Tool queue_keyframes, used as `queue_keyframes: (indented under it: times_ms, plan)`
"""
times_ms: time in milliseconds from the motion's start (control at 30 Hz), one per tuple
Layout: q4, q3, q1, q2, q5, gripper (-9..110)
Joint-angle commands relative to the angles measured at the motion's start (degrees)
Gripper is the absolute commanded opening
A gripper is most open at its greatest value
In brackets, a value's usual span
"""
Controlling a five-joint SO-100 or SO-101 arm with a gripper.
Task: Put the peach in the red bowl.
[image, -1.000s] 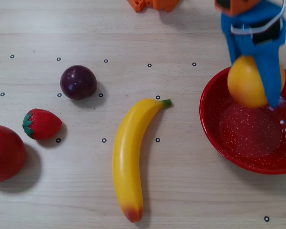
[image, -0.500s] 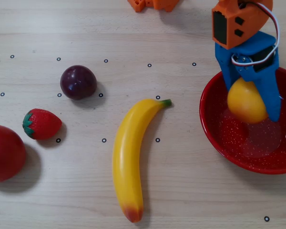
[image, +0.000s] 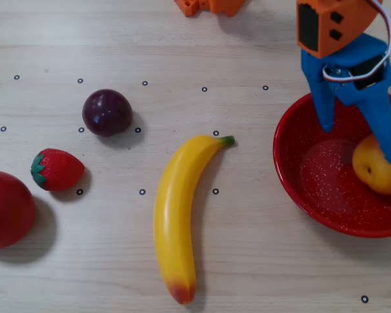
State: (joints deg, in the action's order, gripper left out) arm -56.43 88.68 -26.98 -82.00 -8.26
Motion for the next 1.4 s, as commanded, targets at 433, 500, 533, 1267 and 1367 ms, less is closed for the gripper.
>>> queue_keyframes:
  times_ms: [433, 500, 533, 1267, 1367]
  plan:
    - [-11.25, -2.81, 2.64, -20.13, 5.19, 0]
    - [-11.95, -0.62, 3.25, -22.94, 5.27, 0]
    - [-11.95, 0.70, 3.69, -24.61, 5.54, 0]
    - [3.87, 60.64, 16.44, -77.08, -0.53, 0]
    - [5.10, 67.76, 16.96, -82.97, -0.44, 0]
